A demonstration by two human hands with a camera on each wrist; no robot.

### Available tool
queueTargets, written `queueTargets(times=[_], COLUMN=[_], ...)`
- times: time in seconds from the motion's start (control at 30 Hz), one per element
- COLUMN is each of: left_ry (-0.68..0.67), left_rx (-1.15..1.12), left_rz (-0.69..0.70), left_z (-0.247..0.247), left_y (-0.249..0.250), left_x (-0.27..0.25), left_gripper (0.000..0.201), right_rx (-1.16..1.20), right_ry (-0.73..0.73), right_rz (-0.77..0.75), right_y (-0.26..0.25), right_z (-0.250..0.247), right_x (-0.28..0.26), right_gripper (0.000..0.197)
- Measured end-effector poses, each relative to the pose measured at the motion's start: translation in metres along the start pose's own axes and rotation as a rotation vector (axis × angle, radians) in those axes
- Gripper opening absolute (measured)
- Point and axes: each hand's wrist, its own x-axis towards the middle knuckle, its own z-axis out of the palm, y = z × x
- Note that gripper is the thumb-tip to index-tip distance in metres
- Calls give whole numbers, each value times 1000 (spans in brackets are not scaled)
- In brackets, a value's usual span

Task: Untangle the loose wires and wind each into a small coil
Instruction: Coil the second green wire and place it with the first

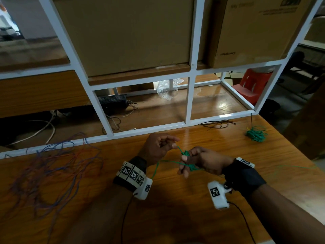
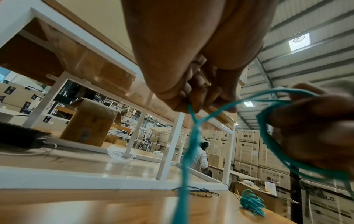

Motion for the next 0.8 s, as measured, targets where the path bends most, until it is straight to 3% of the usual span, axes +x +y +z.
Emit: queueTargets(times=[0.1,0.23,0.33,0.4,0.5,0.57,0.63,0.7,0.8], left_ry=[55,91,85,71,56,54,67,106,100], left_rx=[67,102,128,149,186,206,176,59,-80], left_rz=[22,25,26,23,56,79,106,130,197], left_z=[8,13,10,8,4,2,1,0,0], left_y=[-12,-16,-14,-11,-9,-10,-10,-4,8], left_x=[-2,-2,1,4,9,11,13,15,22], left_gripper=[12,10,14,16,16,15,15,14,15], right_rx=[-184,-120,-433,-571,-590,-485,-90,328,537], right_ry=[234,225,462,470,414,388,322,160,-126], right_rz=[7,26,-21,-64,-105,-95,-50,1,-66], right_y=[-2,6,-7,-15,-19,-21,-22,-24,-25], right_z=[-2,2,-2,-9,-9,-7,-8,-9,-5], right_x=[4,8,10,10,7,7,8,5,2], right_gripper=[40,29,32,37,35,31,24,22,27])
